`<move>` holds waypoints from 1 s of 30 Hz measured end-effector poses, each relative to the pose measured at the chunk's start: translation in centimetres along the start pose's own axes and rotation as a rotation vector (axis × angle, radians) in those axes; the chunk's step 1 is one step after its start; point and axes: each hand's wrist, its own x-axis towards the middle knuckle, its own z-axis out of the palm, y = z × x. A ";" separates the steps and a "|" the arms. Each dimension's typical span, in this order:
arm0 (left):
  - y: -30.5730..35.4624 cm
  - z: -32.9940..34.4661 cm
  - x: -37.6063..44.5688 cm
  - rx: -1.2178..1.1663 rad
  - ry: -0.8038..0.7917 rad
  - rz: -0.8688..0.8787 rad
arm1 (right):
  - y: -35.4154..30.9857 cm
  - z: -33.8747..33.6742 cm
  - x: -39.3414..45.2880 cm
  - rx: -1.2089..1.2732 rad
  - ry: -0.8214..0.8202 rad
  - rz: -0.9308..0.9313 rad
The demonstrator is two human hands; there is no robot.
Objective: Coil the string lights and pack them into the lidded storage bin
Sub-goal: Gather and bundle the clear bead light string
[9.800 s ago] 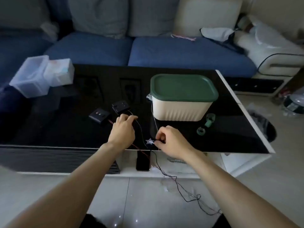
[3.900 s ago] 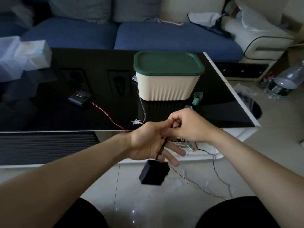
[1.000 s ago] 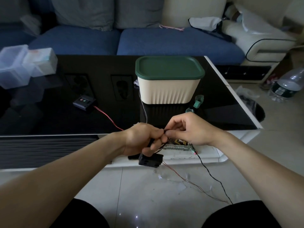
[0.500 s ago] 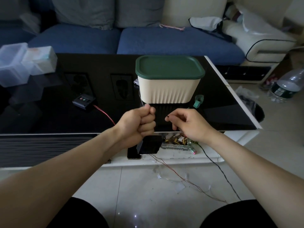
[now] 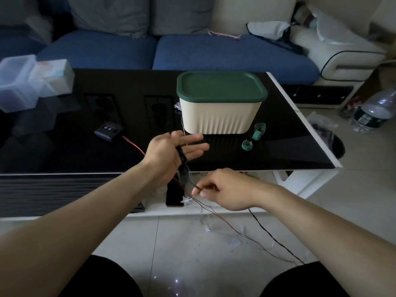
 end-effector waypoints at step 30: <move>0.2 0.5 -1.6 0.375 -0.452 -0.400 | 2.7 -3.5 0.1 0.051 0.565 -0.225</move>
